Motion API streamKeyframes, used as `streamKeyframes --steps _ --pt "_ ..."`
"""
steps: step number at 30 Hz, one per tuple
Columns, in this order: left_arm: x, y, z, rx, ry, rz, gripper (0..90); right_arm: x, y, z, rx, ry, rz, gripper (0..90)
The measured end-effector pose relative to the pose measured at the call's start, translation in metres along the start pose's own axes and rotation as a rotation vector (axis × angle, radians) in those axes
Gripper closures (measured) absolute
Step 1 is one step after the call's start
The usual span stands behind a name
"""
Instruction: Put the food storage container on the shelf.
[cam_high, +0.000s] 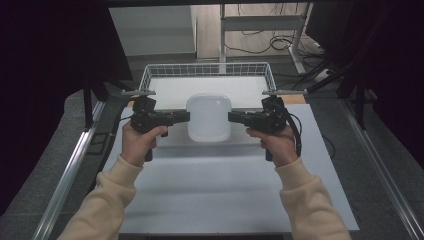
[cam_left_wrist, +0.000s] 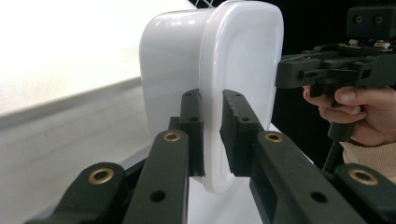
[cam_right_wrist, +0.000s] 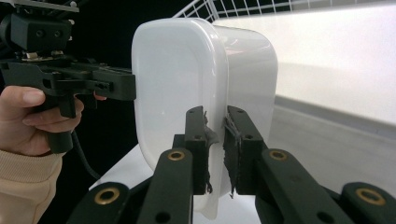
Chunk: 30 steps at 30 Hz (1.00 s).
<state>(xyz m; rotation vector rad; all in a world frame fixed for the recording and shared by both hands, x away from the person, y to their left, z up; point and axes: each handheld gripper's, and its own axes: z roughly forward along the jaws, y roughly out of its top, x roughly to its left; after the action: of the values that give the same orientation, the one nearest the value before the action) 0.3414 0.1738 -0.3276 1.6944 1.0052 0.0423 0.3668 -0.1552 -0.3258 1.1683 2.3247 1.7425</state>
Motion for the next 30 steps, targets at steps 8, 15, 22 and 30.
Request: streamKeyframes --steps 8,15,22,30 --pt "0.002 0.025 -0.003 -0.015 0.001 0.01 79.5 0.003 0.028 -0.002 -0.001 -0.005 -0.039 80.2" --pt "0.013 0.049 -0.001 -0.008 0.005 -0.001 79.5 -0.003 0.052 0.006 0.002 -0.006 -0.028 80.1" --pt "0.033 0.071 0.008 0.012 -0.009 -0.049 79.6 -0.019 0.073 0.019 0.02 -0.004 0.015 80.1" --pt "0.052 0.085 0.022 0.053 -0.015 -0.108 79.7 -0.04 0.087 0.034 0.057 -0.006 0.094 79.9"
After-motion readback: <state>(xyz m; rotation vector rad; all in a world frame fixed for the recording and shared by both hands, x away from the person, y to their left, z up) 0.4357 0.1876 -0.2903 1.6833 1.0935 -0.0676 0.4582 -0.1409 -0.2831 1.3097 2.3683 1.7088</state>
